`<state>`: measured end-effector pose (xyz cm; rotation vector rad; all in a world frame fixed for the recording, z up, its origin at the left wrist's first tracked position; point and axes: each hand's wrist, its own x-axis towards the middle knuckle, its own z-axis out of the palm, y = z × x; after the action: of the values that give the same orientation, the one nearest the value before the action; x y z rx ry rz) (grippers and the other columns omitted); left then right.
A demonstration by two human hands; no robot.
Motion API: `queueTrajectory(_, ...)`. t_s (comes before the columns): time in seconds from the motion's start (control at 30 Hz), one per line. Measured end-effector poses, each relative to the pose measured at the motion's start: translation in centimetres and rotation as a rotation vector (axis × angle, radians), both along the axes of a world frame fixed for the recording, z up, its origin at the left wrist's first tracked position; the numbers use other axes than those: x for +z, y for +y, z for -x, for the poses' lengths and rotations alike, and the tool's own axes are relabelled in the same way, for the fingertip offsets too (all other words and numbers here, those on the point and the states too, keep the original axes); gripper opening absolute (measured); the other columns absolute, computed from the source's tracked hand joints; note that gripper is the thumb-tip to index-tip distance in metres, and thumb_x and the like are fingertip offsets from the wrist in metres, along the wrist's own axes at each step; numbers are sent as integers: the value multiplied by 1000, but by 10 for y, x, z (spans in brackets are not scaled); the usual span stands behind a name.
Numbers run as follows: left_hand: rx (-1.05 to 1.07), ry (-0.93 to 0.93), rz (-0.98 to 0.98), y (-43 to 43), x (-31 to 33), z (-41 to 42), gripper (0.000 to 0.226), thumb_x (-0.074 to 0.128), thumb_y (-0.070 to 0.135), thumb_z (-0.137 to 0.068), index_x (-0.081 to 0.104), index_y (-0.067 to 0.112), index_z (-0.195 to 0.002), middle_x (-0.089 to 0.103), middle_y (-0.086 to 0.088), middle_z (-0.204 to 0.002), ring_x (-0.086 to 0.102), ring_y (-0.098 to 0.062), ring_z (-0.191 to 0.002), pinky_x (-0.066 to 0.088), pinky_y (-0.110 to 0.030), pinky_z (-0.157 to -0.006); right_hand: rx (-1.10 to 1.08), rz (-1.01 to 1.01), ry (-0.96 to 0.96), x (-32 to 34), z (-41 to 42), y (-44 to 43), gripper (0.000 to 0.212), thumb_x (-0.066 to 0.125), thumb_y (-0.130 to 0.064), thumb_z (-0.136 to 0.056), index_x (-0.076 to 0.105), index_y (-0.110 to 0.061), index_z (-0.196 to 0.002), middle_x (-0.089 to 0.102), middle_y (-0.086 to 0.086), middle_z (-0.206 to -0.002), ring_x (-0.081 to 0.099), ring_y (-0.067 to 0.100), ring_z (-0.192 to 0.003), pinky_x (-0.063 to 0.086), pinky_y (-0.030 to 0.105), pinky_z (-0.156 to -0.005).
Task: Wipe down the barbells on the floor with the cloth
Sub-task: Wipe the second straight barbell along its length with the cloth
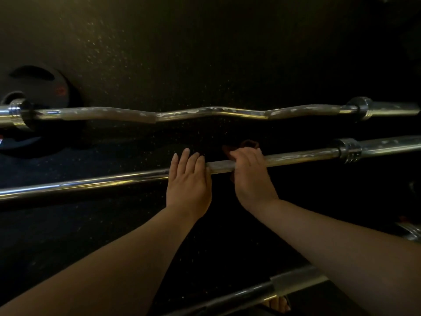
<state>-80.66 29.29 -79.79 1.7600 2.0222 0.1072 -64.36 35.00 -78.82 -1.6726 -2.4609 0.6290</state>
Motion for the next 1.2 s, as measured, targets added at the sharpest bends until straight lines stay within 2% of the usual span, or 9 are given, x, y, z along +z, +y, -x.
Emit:
queueTrajectory(0.1, -38, -24, -1, 0, 2, 6, 57, 7, 39, -108, 21, 18, -158, 15, 1, -168, -9, -14, -154, -22, -34, -119, 149, 29, -29, 4, -26, 14, 40, 48, -15, -102, 51, -8, -142, 52, 7, -141, 42, 27, -137, 25, 42, -123)
queueTrajectory(0.23, -90, -39, -29, -3, -1, 13, 62, 2, 43, -105, 19, 18, -159, 16, 0, -168, -9, -15, -154, -21, -33, -119, -313, -53, 93, 1, -61, 21, 33, 42, -26, -106, 53, -14, -134, 52, 6, -137, 42, 27, -135, 26, 51, -121)
queueTrajectory(0.33, -74, -10, -20, -3, -3, 10, 61, 3, 42, -105, 19, 18, -159, 16, 0, -168, -9, -16, -154, -22, -34, -119, -434, -13, 161, -4, -36, 12, 30, 42, -20, -106, 52, -8, -132, 47, 10, -140, 35, 29, -139, 25, 46, -121)
queueTrajectory(0.43, -19, 27, 1, 0, -1, 1, 58, 6, 40, -107, 21, 17, -158, 18, 0, -167, -7, -17, -155, -20, -38, -121, -264, 12, 147, -3, -11, 0, 28, 42, -17, -106, 54, -10, -130, 50, 7, -135, 38, 27, -136, 19, 44, -124)
queueTrajectory(0.57, -30, 10, 10, 1, 1, 3, 59, 4, 41, -106, 21, 18, -158, 18, 1, -167, -7, -16, -155, -19, -38, -121, 23, -79, -7, -2, -49, 10, 34, 39, -32, -107, 53, -17, -135, 56, 2, -135, 47, 24, -132, 15, 44, -125)
queueTrajectory(0.77, -22, 17, -3, 0, -2, 1, 61, 4, 42, -106, 23, 17, -158, 18, 0, -167, -9, -16, -155, -22, -37, -120, -373, -21, 14, -3, -31, 6, 35, 42, -17, -106, 48, -8, -139, 44, 10, -145, 29, 32, -145, 21, 52, -124)
queueTrajectory(0.93, -27, 48, 18, 2, 2, -1, 60, 6, 41, -105, 23, 17, -157, 18, -1, -167, -8, -17, -155, -19, -38, -121, 138, -67, -81, -5, 1, -10, 46, 34, -28, -102, 51, -7, -140, 50, 12, -140, 42, 34, -137, 22, 54, -123)
queueTrajectory(1.03, -83, 55, -18, -3, 2, 6, 62, 4, 42, -104, 21, 16, -158, 19, -2, -167, -5, -18, -155, -14, -40, -123, 119, -76, -147, -7, -14, 7, 51, 27, -47, -104, 51, -20, -141, 52, 2, -137, 45, 24, -132, 19, 46, -123)
queueTrajectory(1.2, -46, 82, -12, -3, -1, 2, 59, 8, 40, -106, 23, 16, -158, 19, -2, -167, -6, -18, -155, -16, -39, -123, 0, -57, -123, -9, 9, -11, 50, 29, -36, -105, 45, -11, -146, 43, 11, -151, 27, 31, -150, 7, 48, -127)
